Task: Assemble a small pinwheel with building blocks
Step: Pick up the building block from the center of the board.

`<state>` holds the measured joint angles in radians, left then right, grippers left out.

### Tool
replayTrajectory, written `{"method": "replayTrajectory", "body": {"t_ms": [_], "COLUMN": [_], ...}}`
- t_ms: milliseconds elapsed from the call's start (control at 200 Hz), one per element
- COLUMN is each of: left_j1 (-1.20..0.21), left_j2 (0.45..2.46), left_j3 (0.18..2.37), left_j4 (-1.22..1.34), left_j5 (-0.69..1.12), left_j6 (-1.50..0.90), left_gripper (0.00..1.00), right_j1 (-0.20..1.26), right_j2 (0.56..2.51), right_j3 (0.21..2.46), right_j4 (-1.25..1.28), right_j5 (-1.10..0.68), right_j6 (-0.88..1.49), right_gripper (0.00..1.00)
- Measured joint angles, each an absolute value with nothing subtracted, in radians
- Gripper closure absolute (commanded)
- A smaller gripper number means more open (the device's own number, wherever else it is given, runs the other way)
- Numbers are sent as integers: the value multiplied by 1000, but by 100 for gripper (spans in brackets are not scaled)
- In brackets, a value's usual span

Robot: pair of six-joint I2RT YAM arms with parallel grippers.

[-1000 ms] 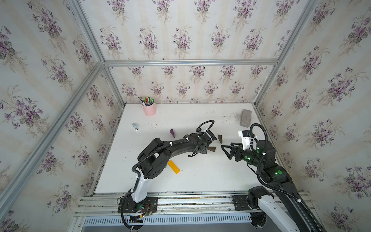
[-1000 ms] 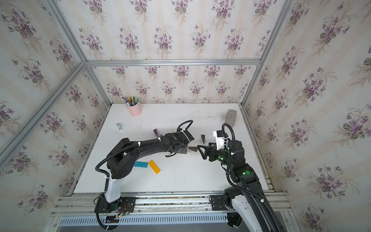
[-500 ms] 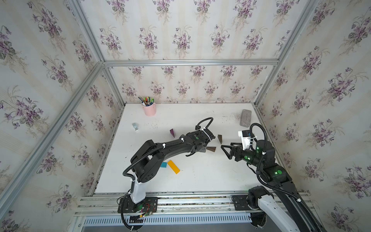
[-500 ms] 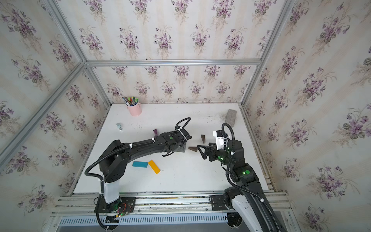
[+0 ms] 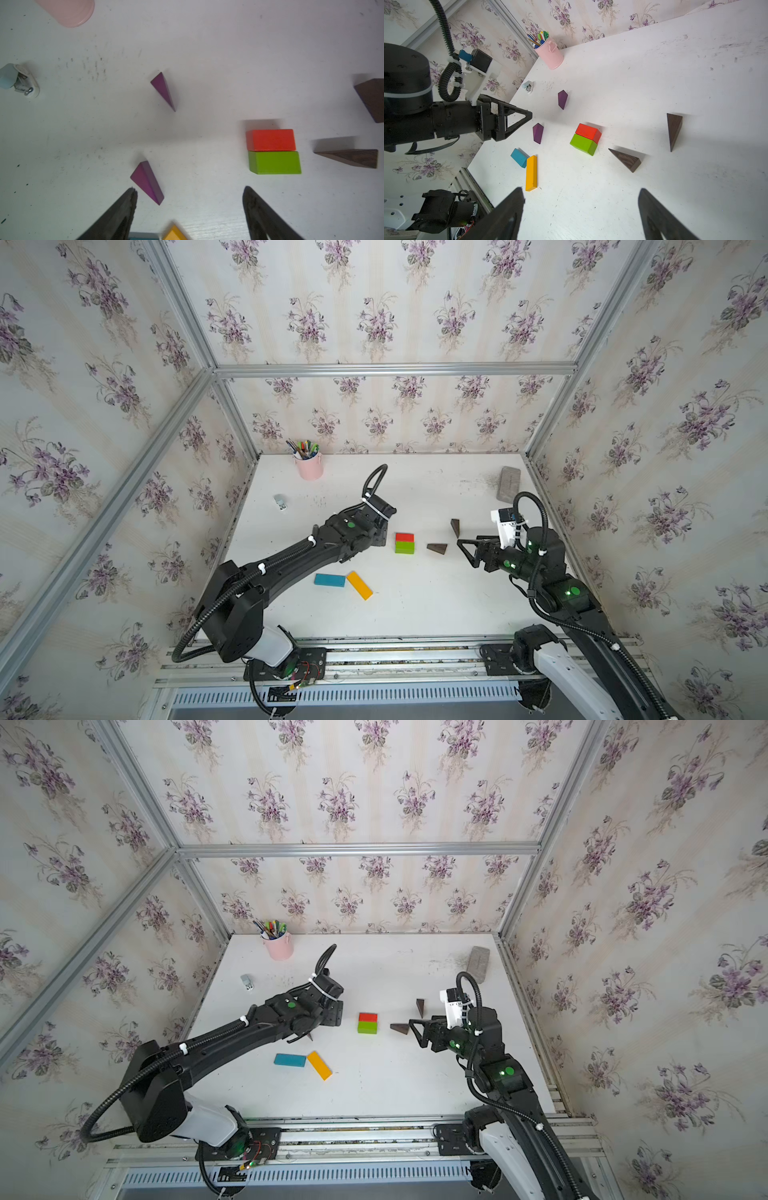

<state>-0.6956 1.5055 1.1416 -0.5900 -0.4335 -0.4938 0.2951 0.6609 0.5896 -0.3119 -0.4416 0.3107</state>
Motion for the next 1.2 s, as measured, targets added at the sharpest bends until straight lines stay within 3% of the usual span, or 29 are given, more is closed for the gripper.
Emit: {"method": "replayTrajectory", "body": {"t_ms": [135,320,590,1199], "left_j1": [-635,-543,-506,-476], "left_j2": [1554,1696,1945,2109], "left_j3": [1169,1283,1515,1637], "left_j4": [-619,-636,-663,-741], "left_j5": [-431,-404,-385,-411], "left_j6": [-474,-475,-522,-649], "left_gripper": [25,37,44,44], "right_j1": [400,572,654,828], "right_j2": [746,835,941,989], "right_j3": [655,699,630,607], "right_j4": [-319,-291,-125,-20], "right_j5": [-403,-336,-323,-288], "right_j6": [297,284,315,225], "right_gripper": [17,16,16,15]}}
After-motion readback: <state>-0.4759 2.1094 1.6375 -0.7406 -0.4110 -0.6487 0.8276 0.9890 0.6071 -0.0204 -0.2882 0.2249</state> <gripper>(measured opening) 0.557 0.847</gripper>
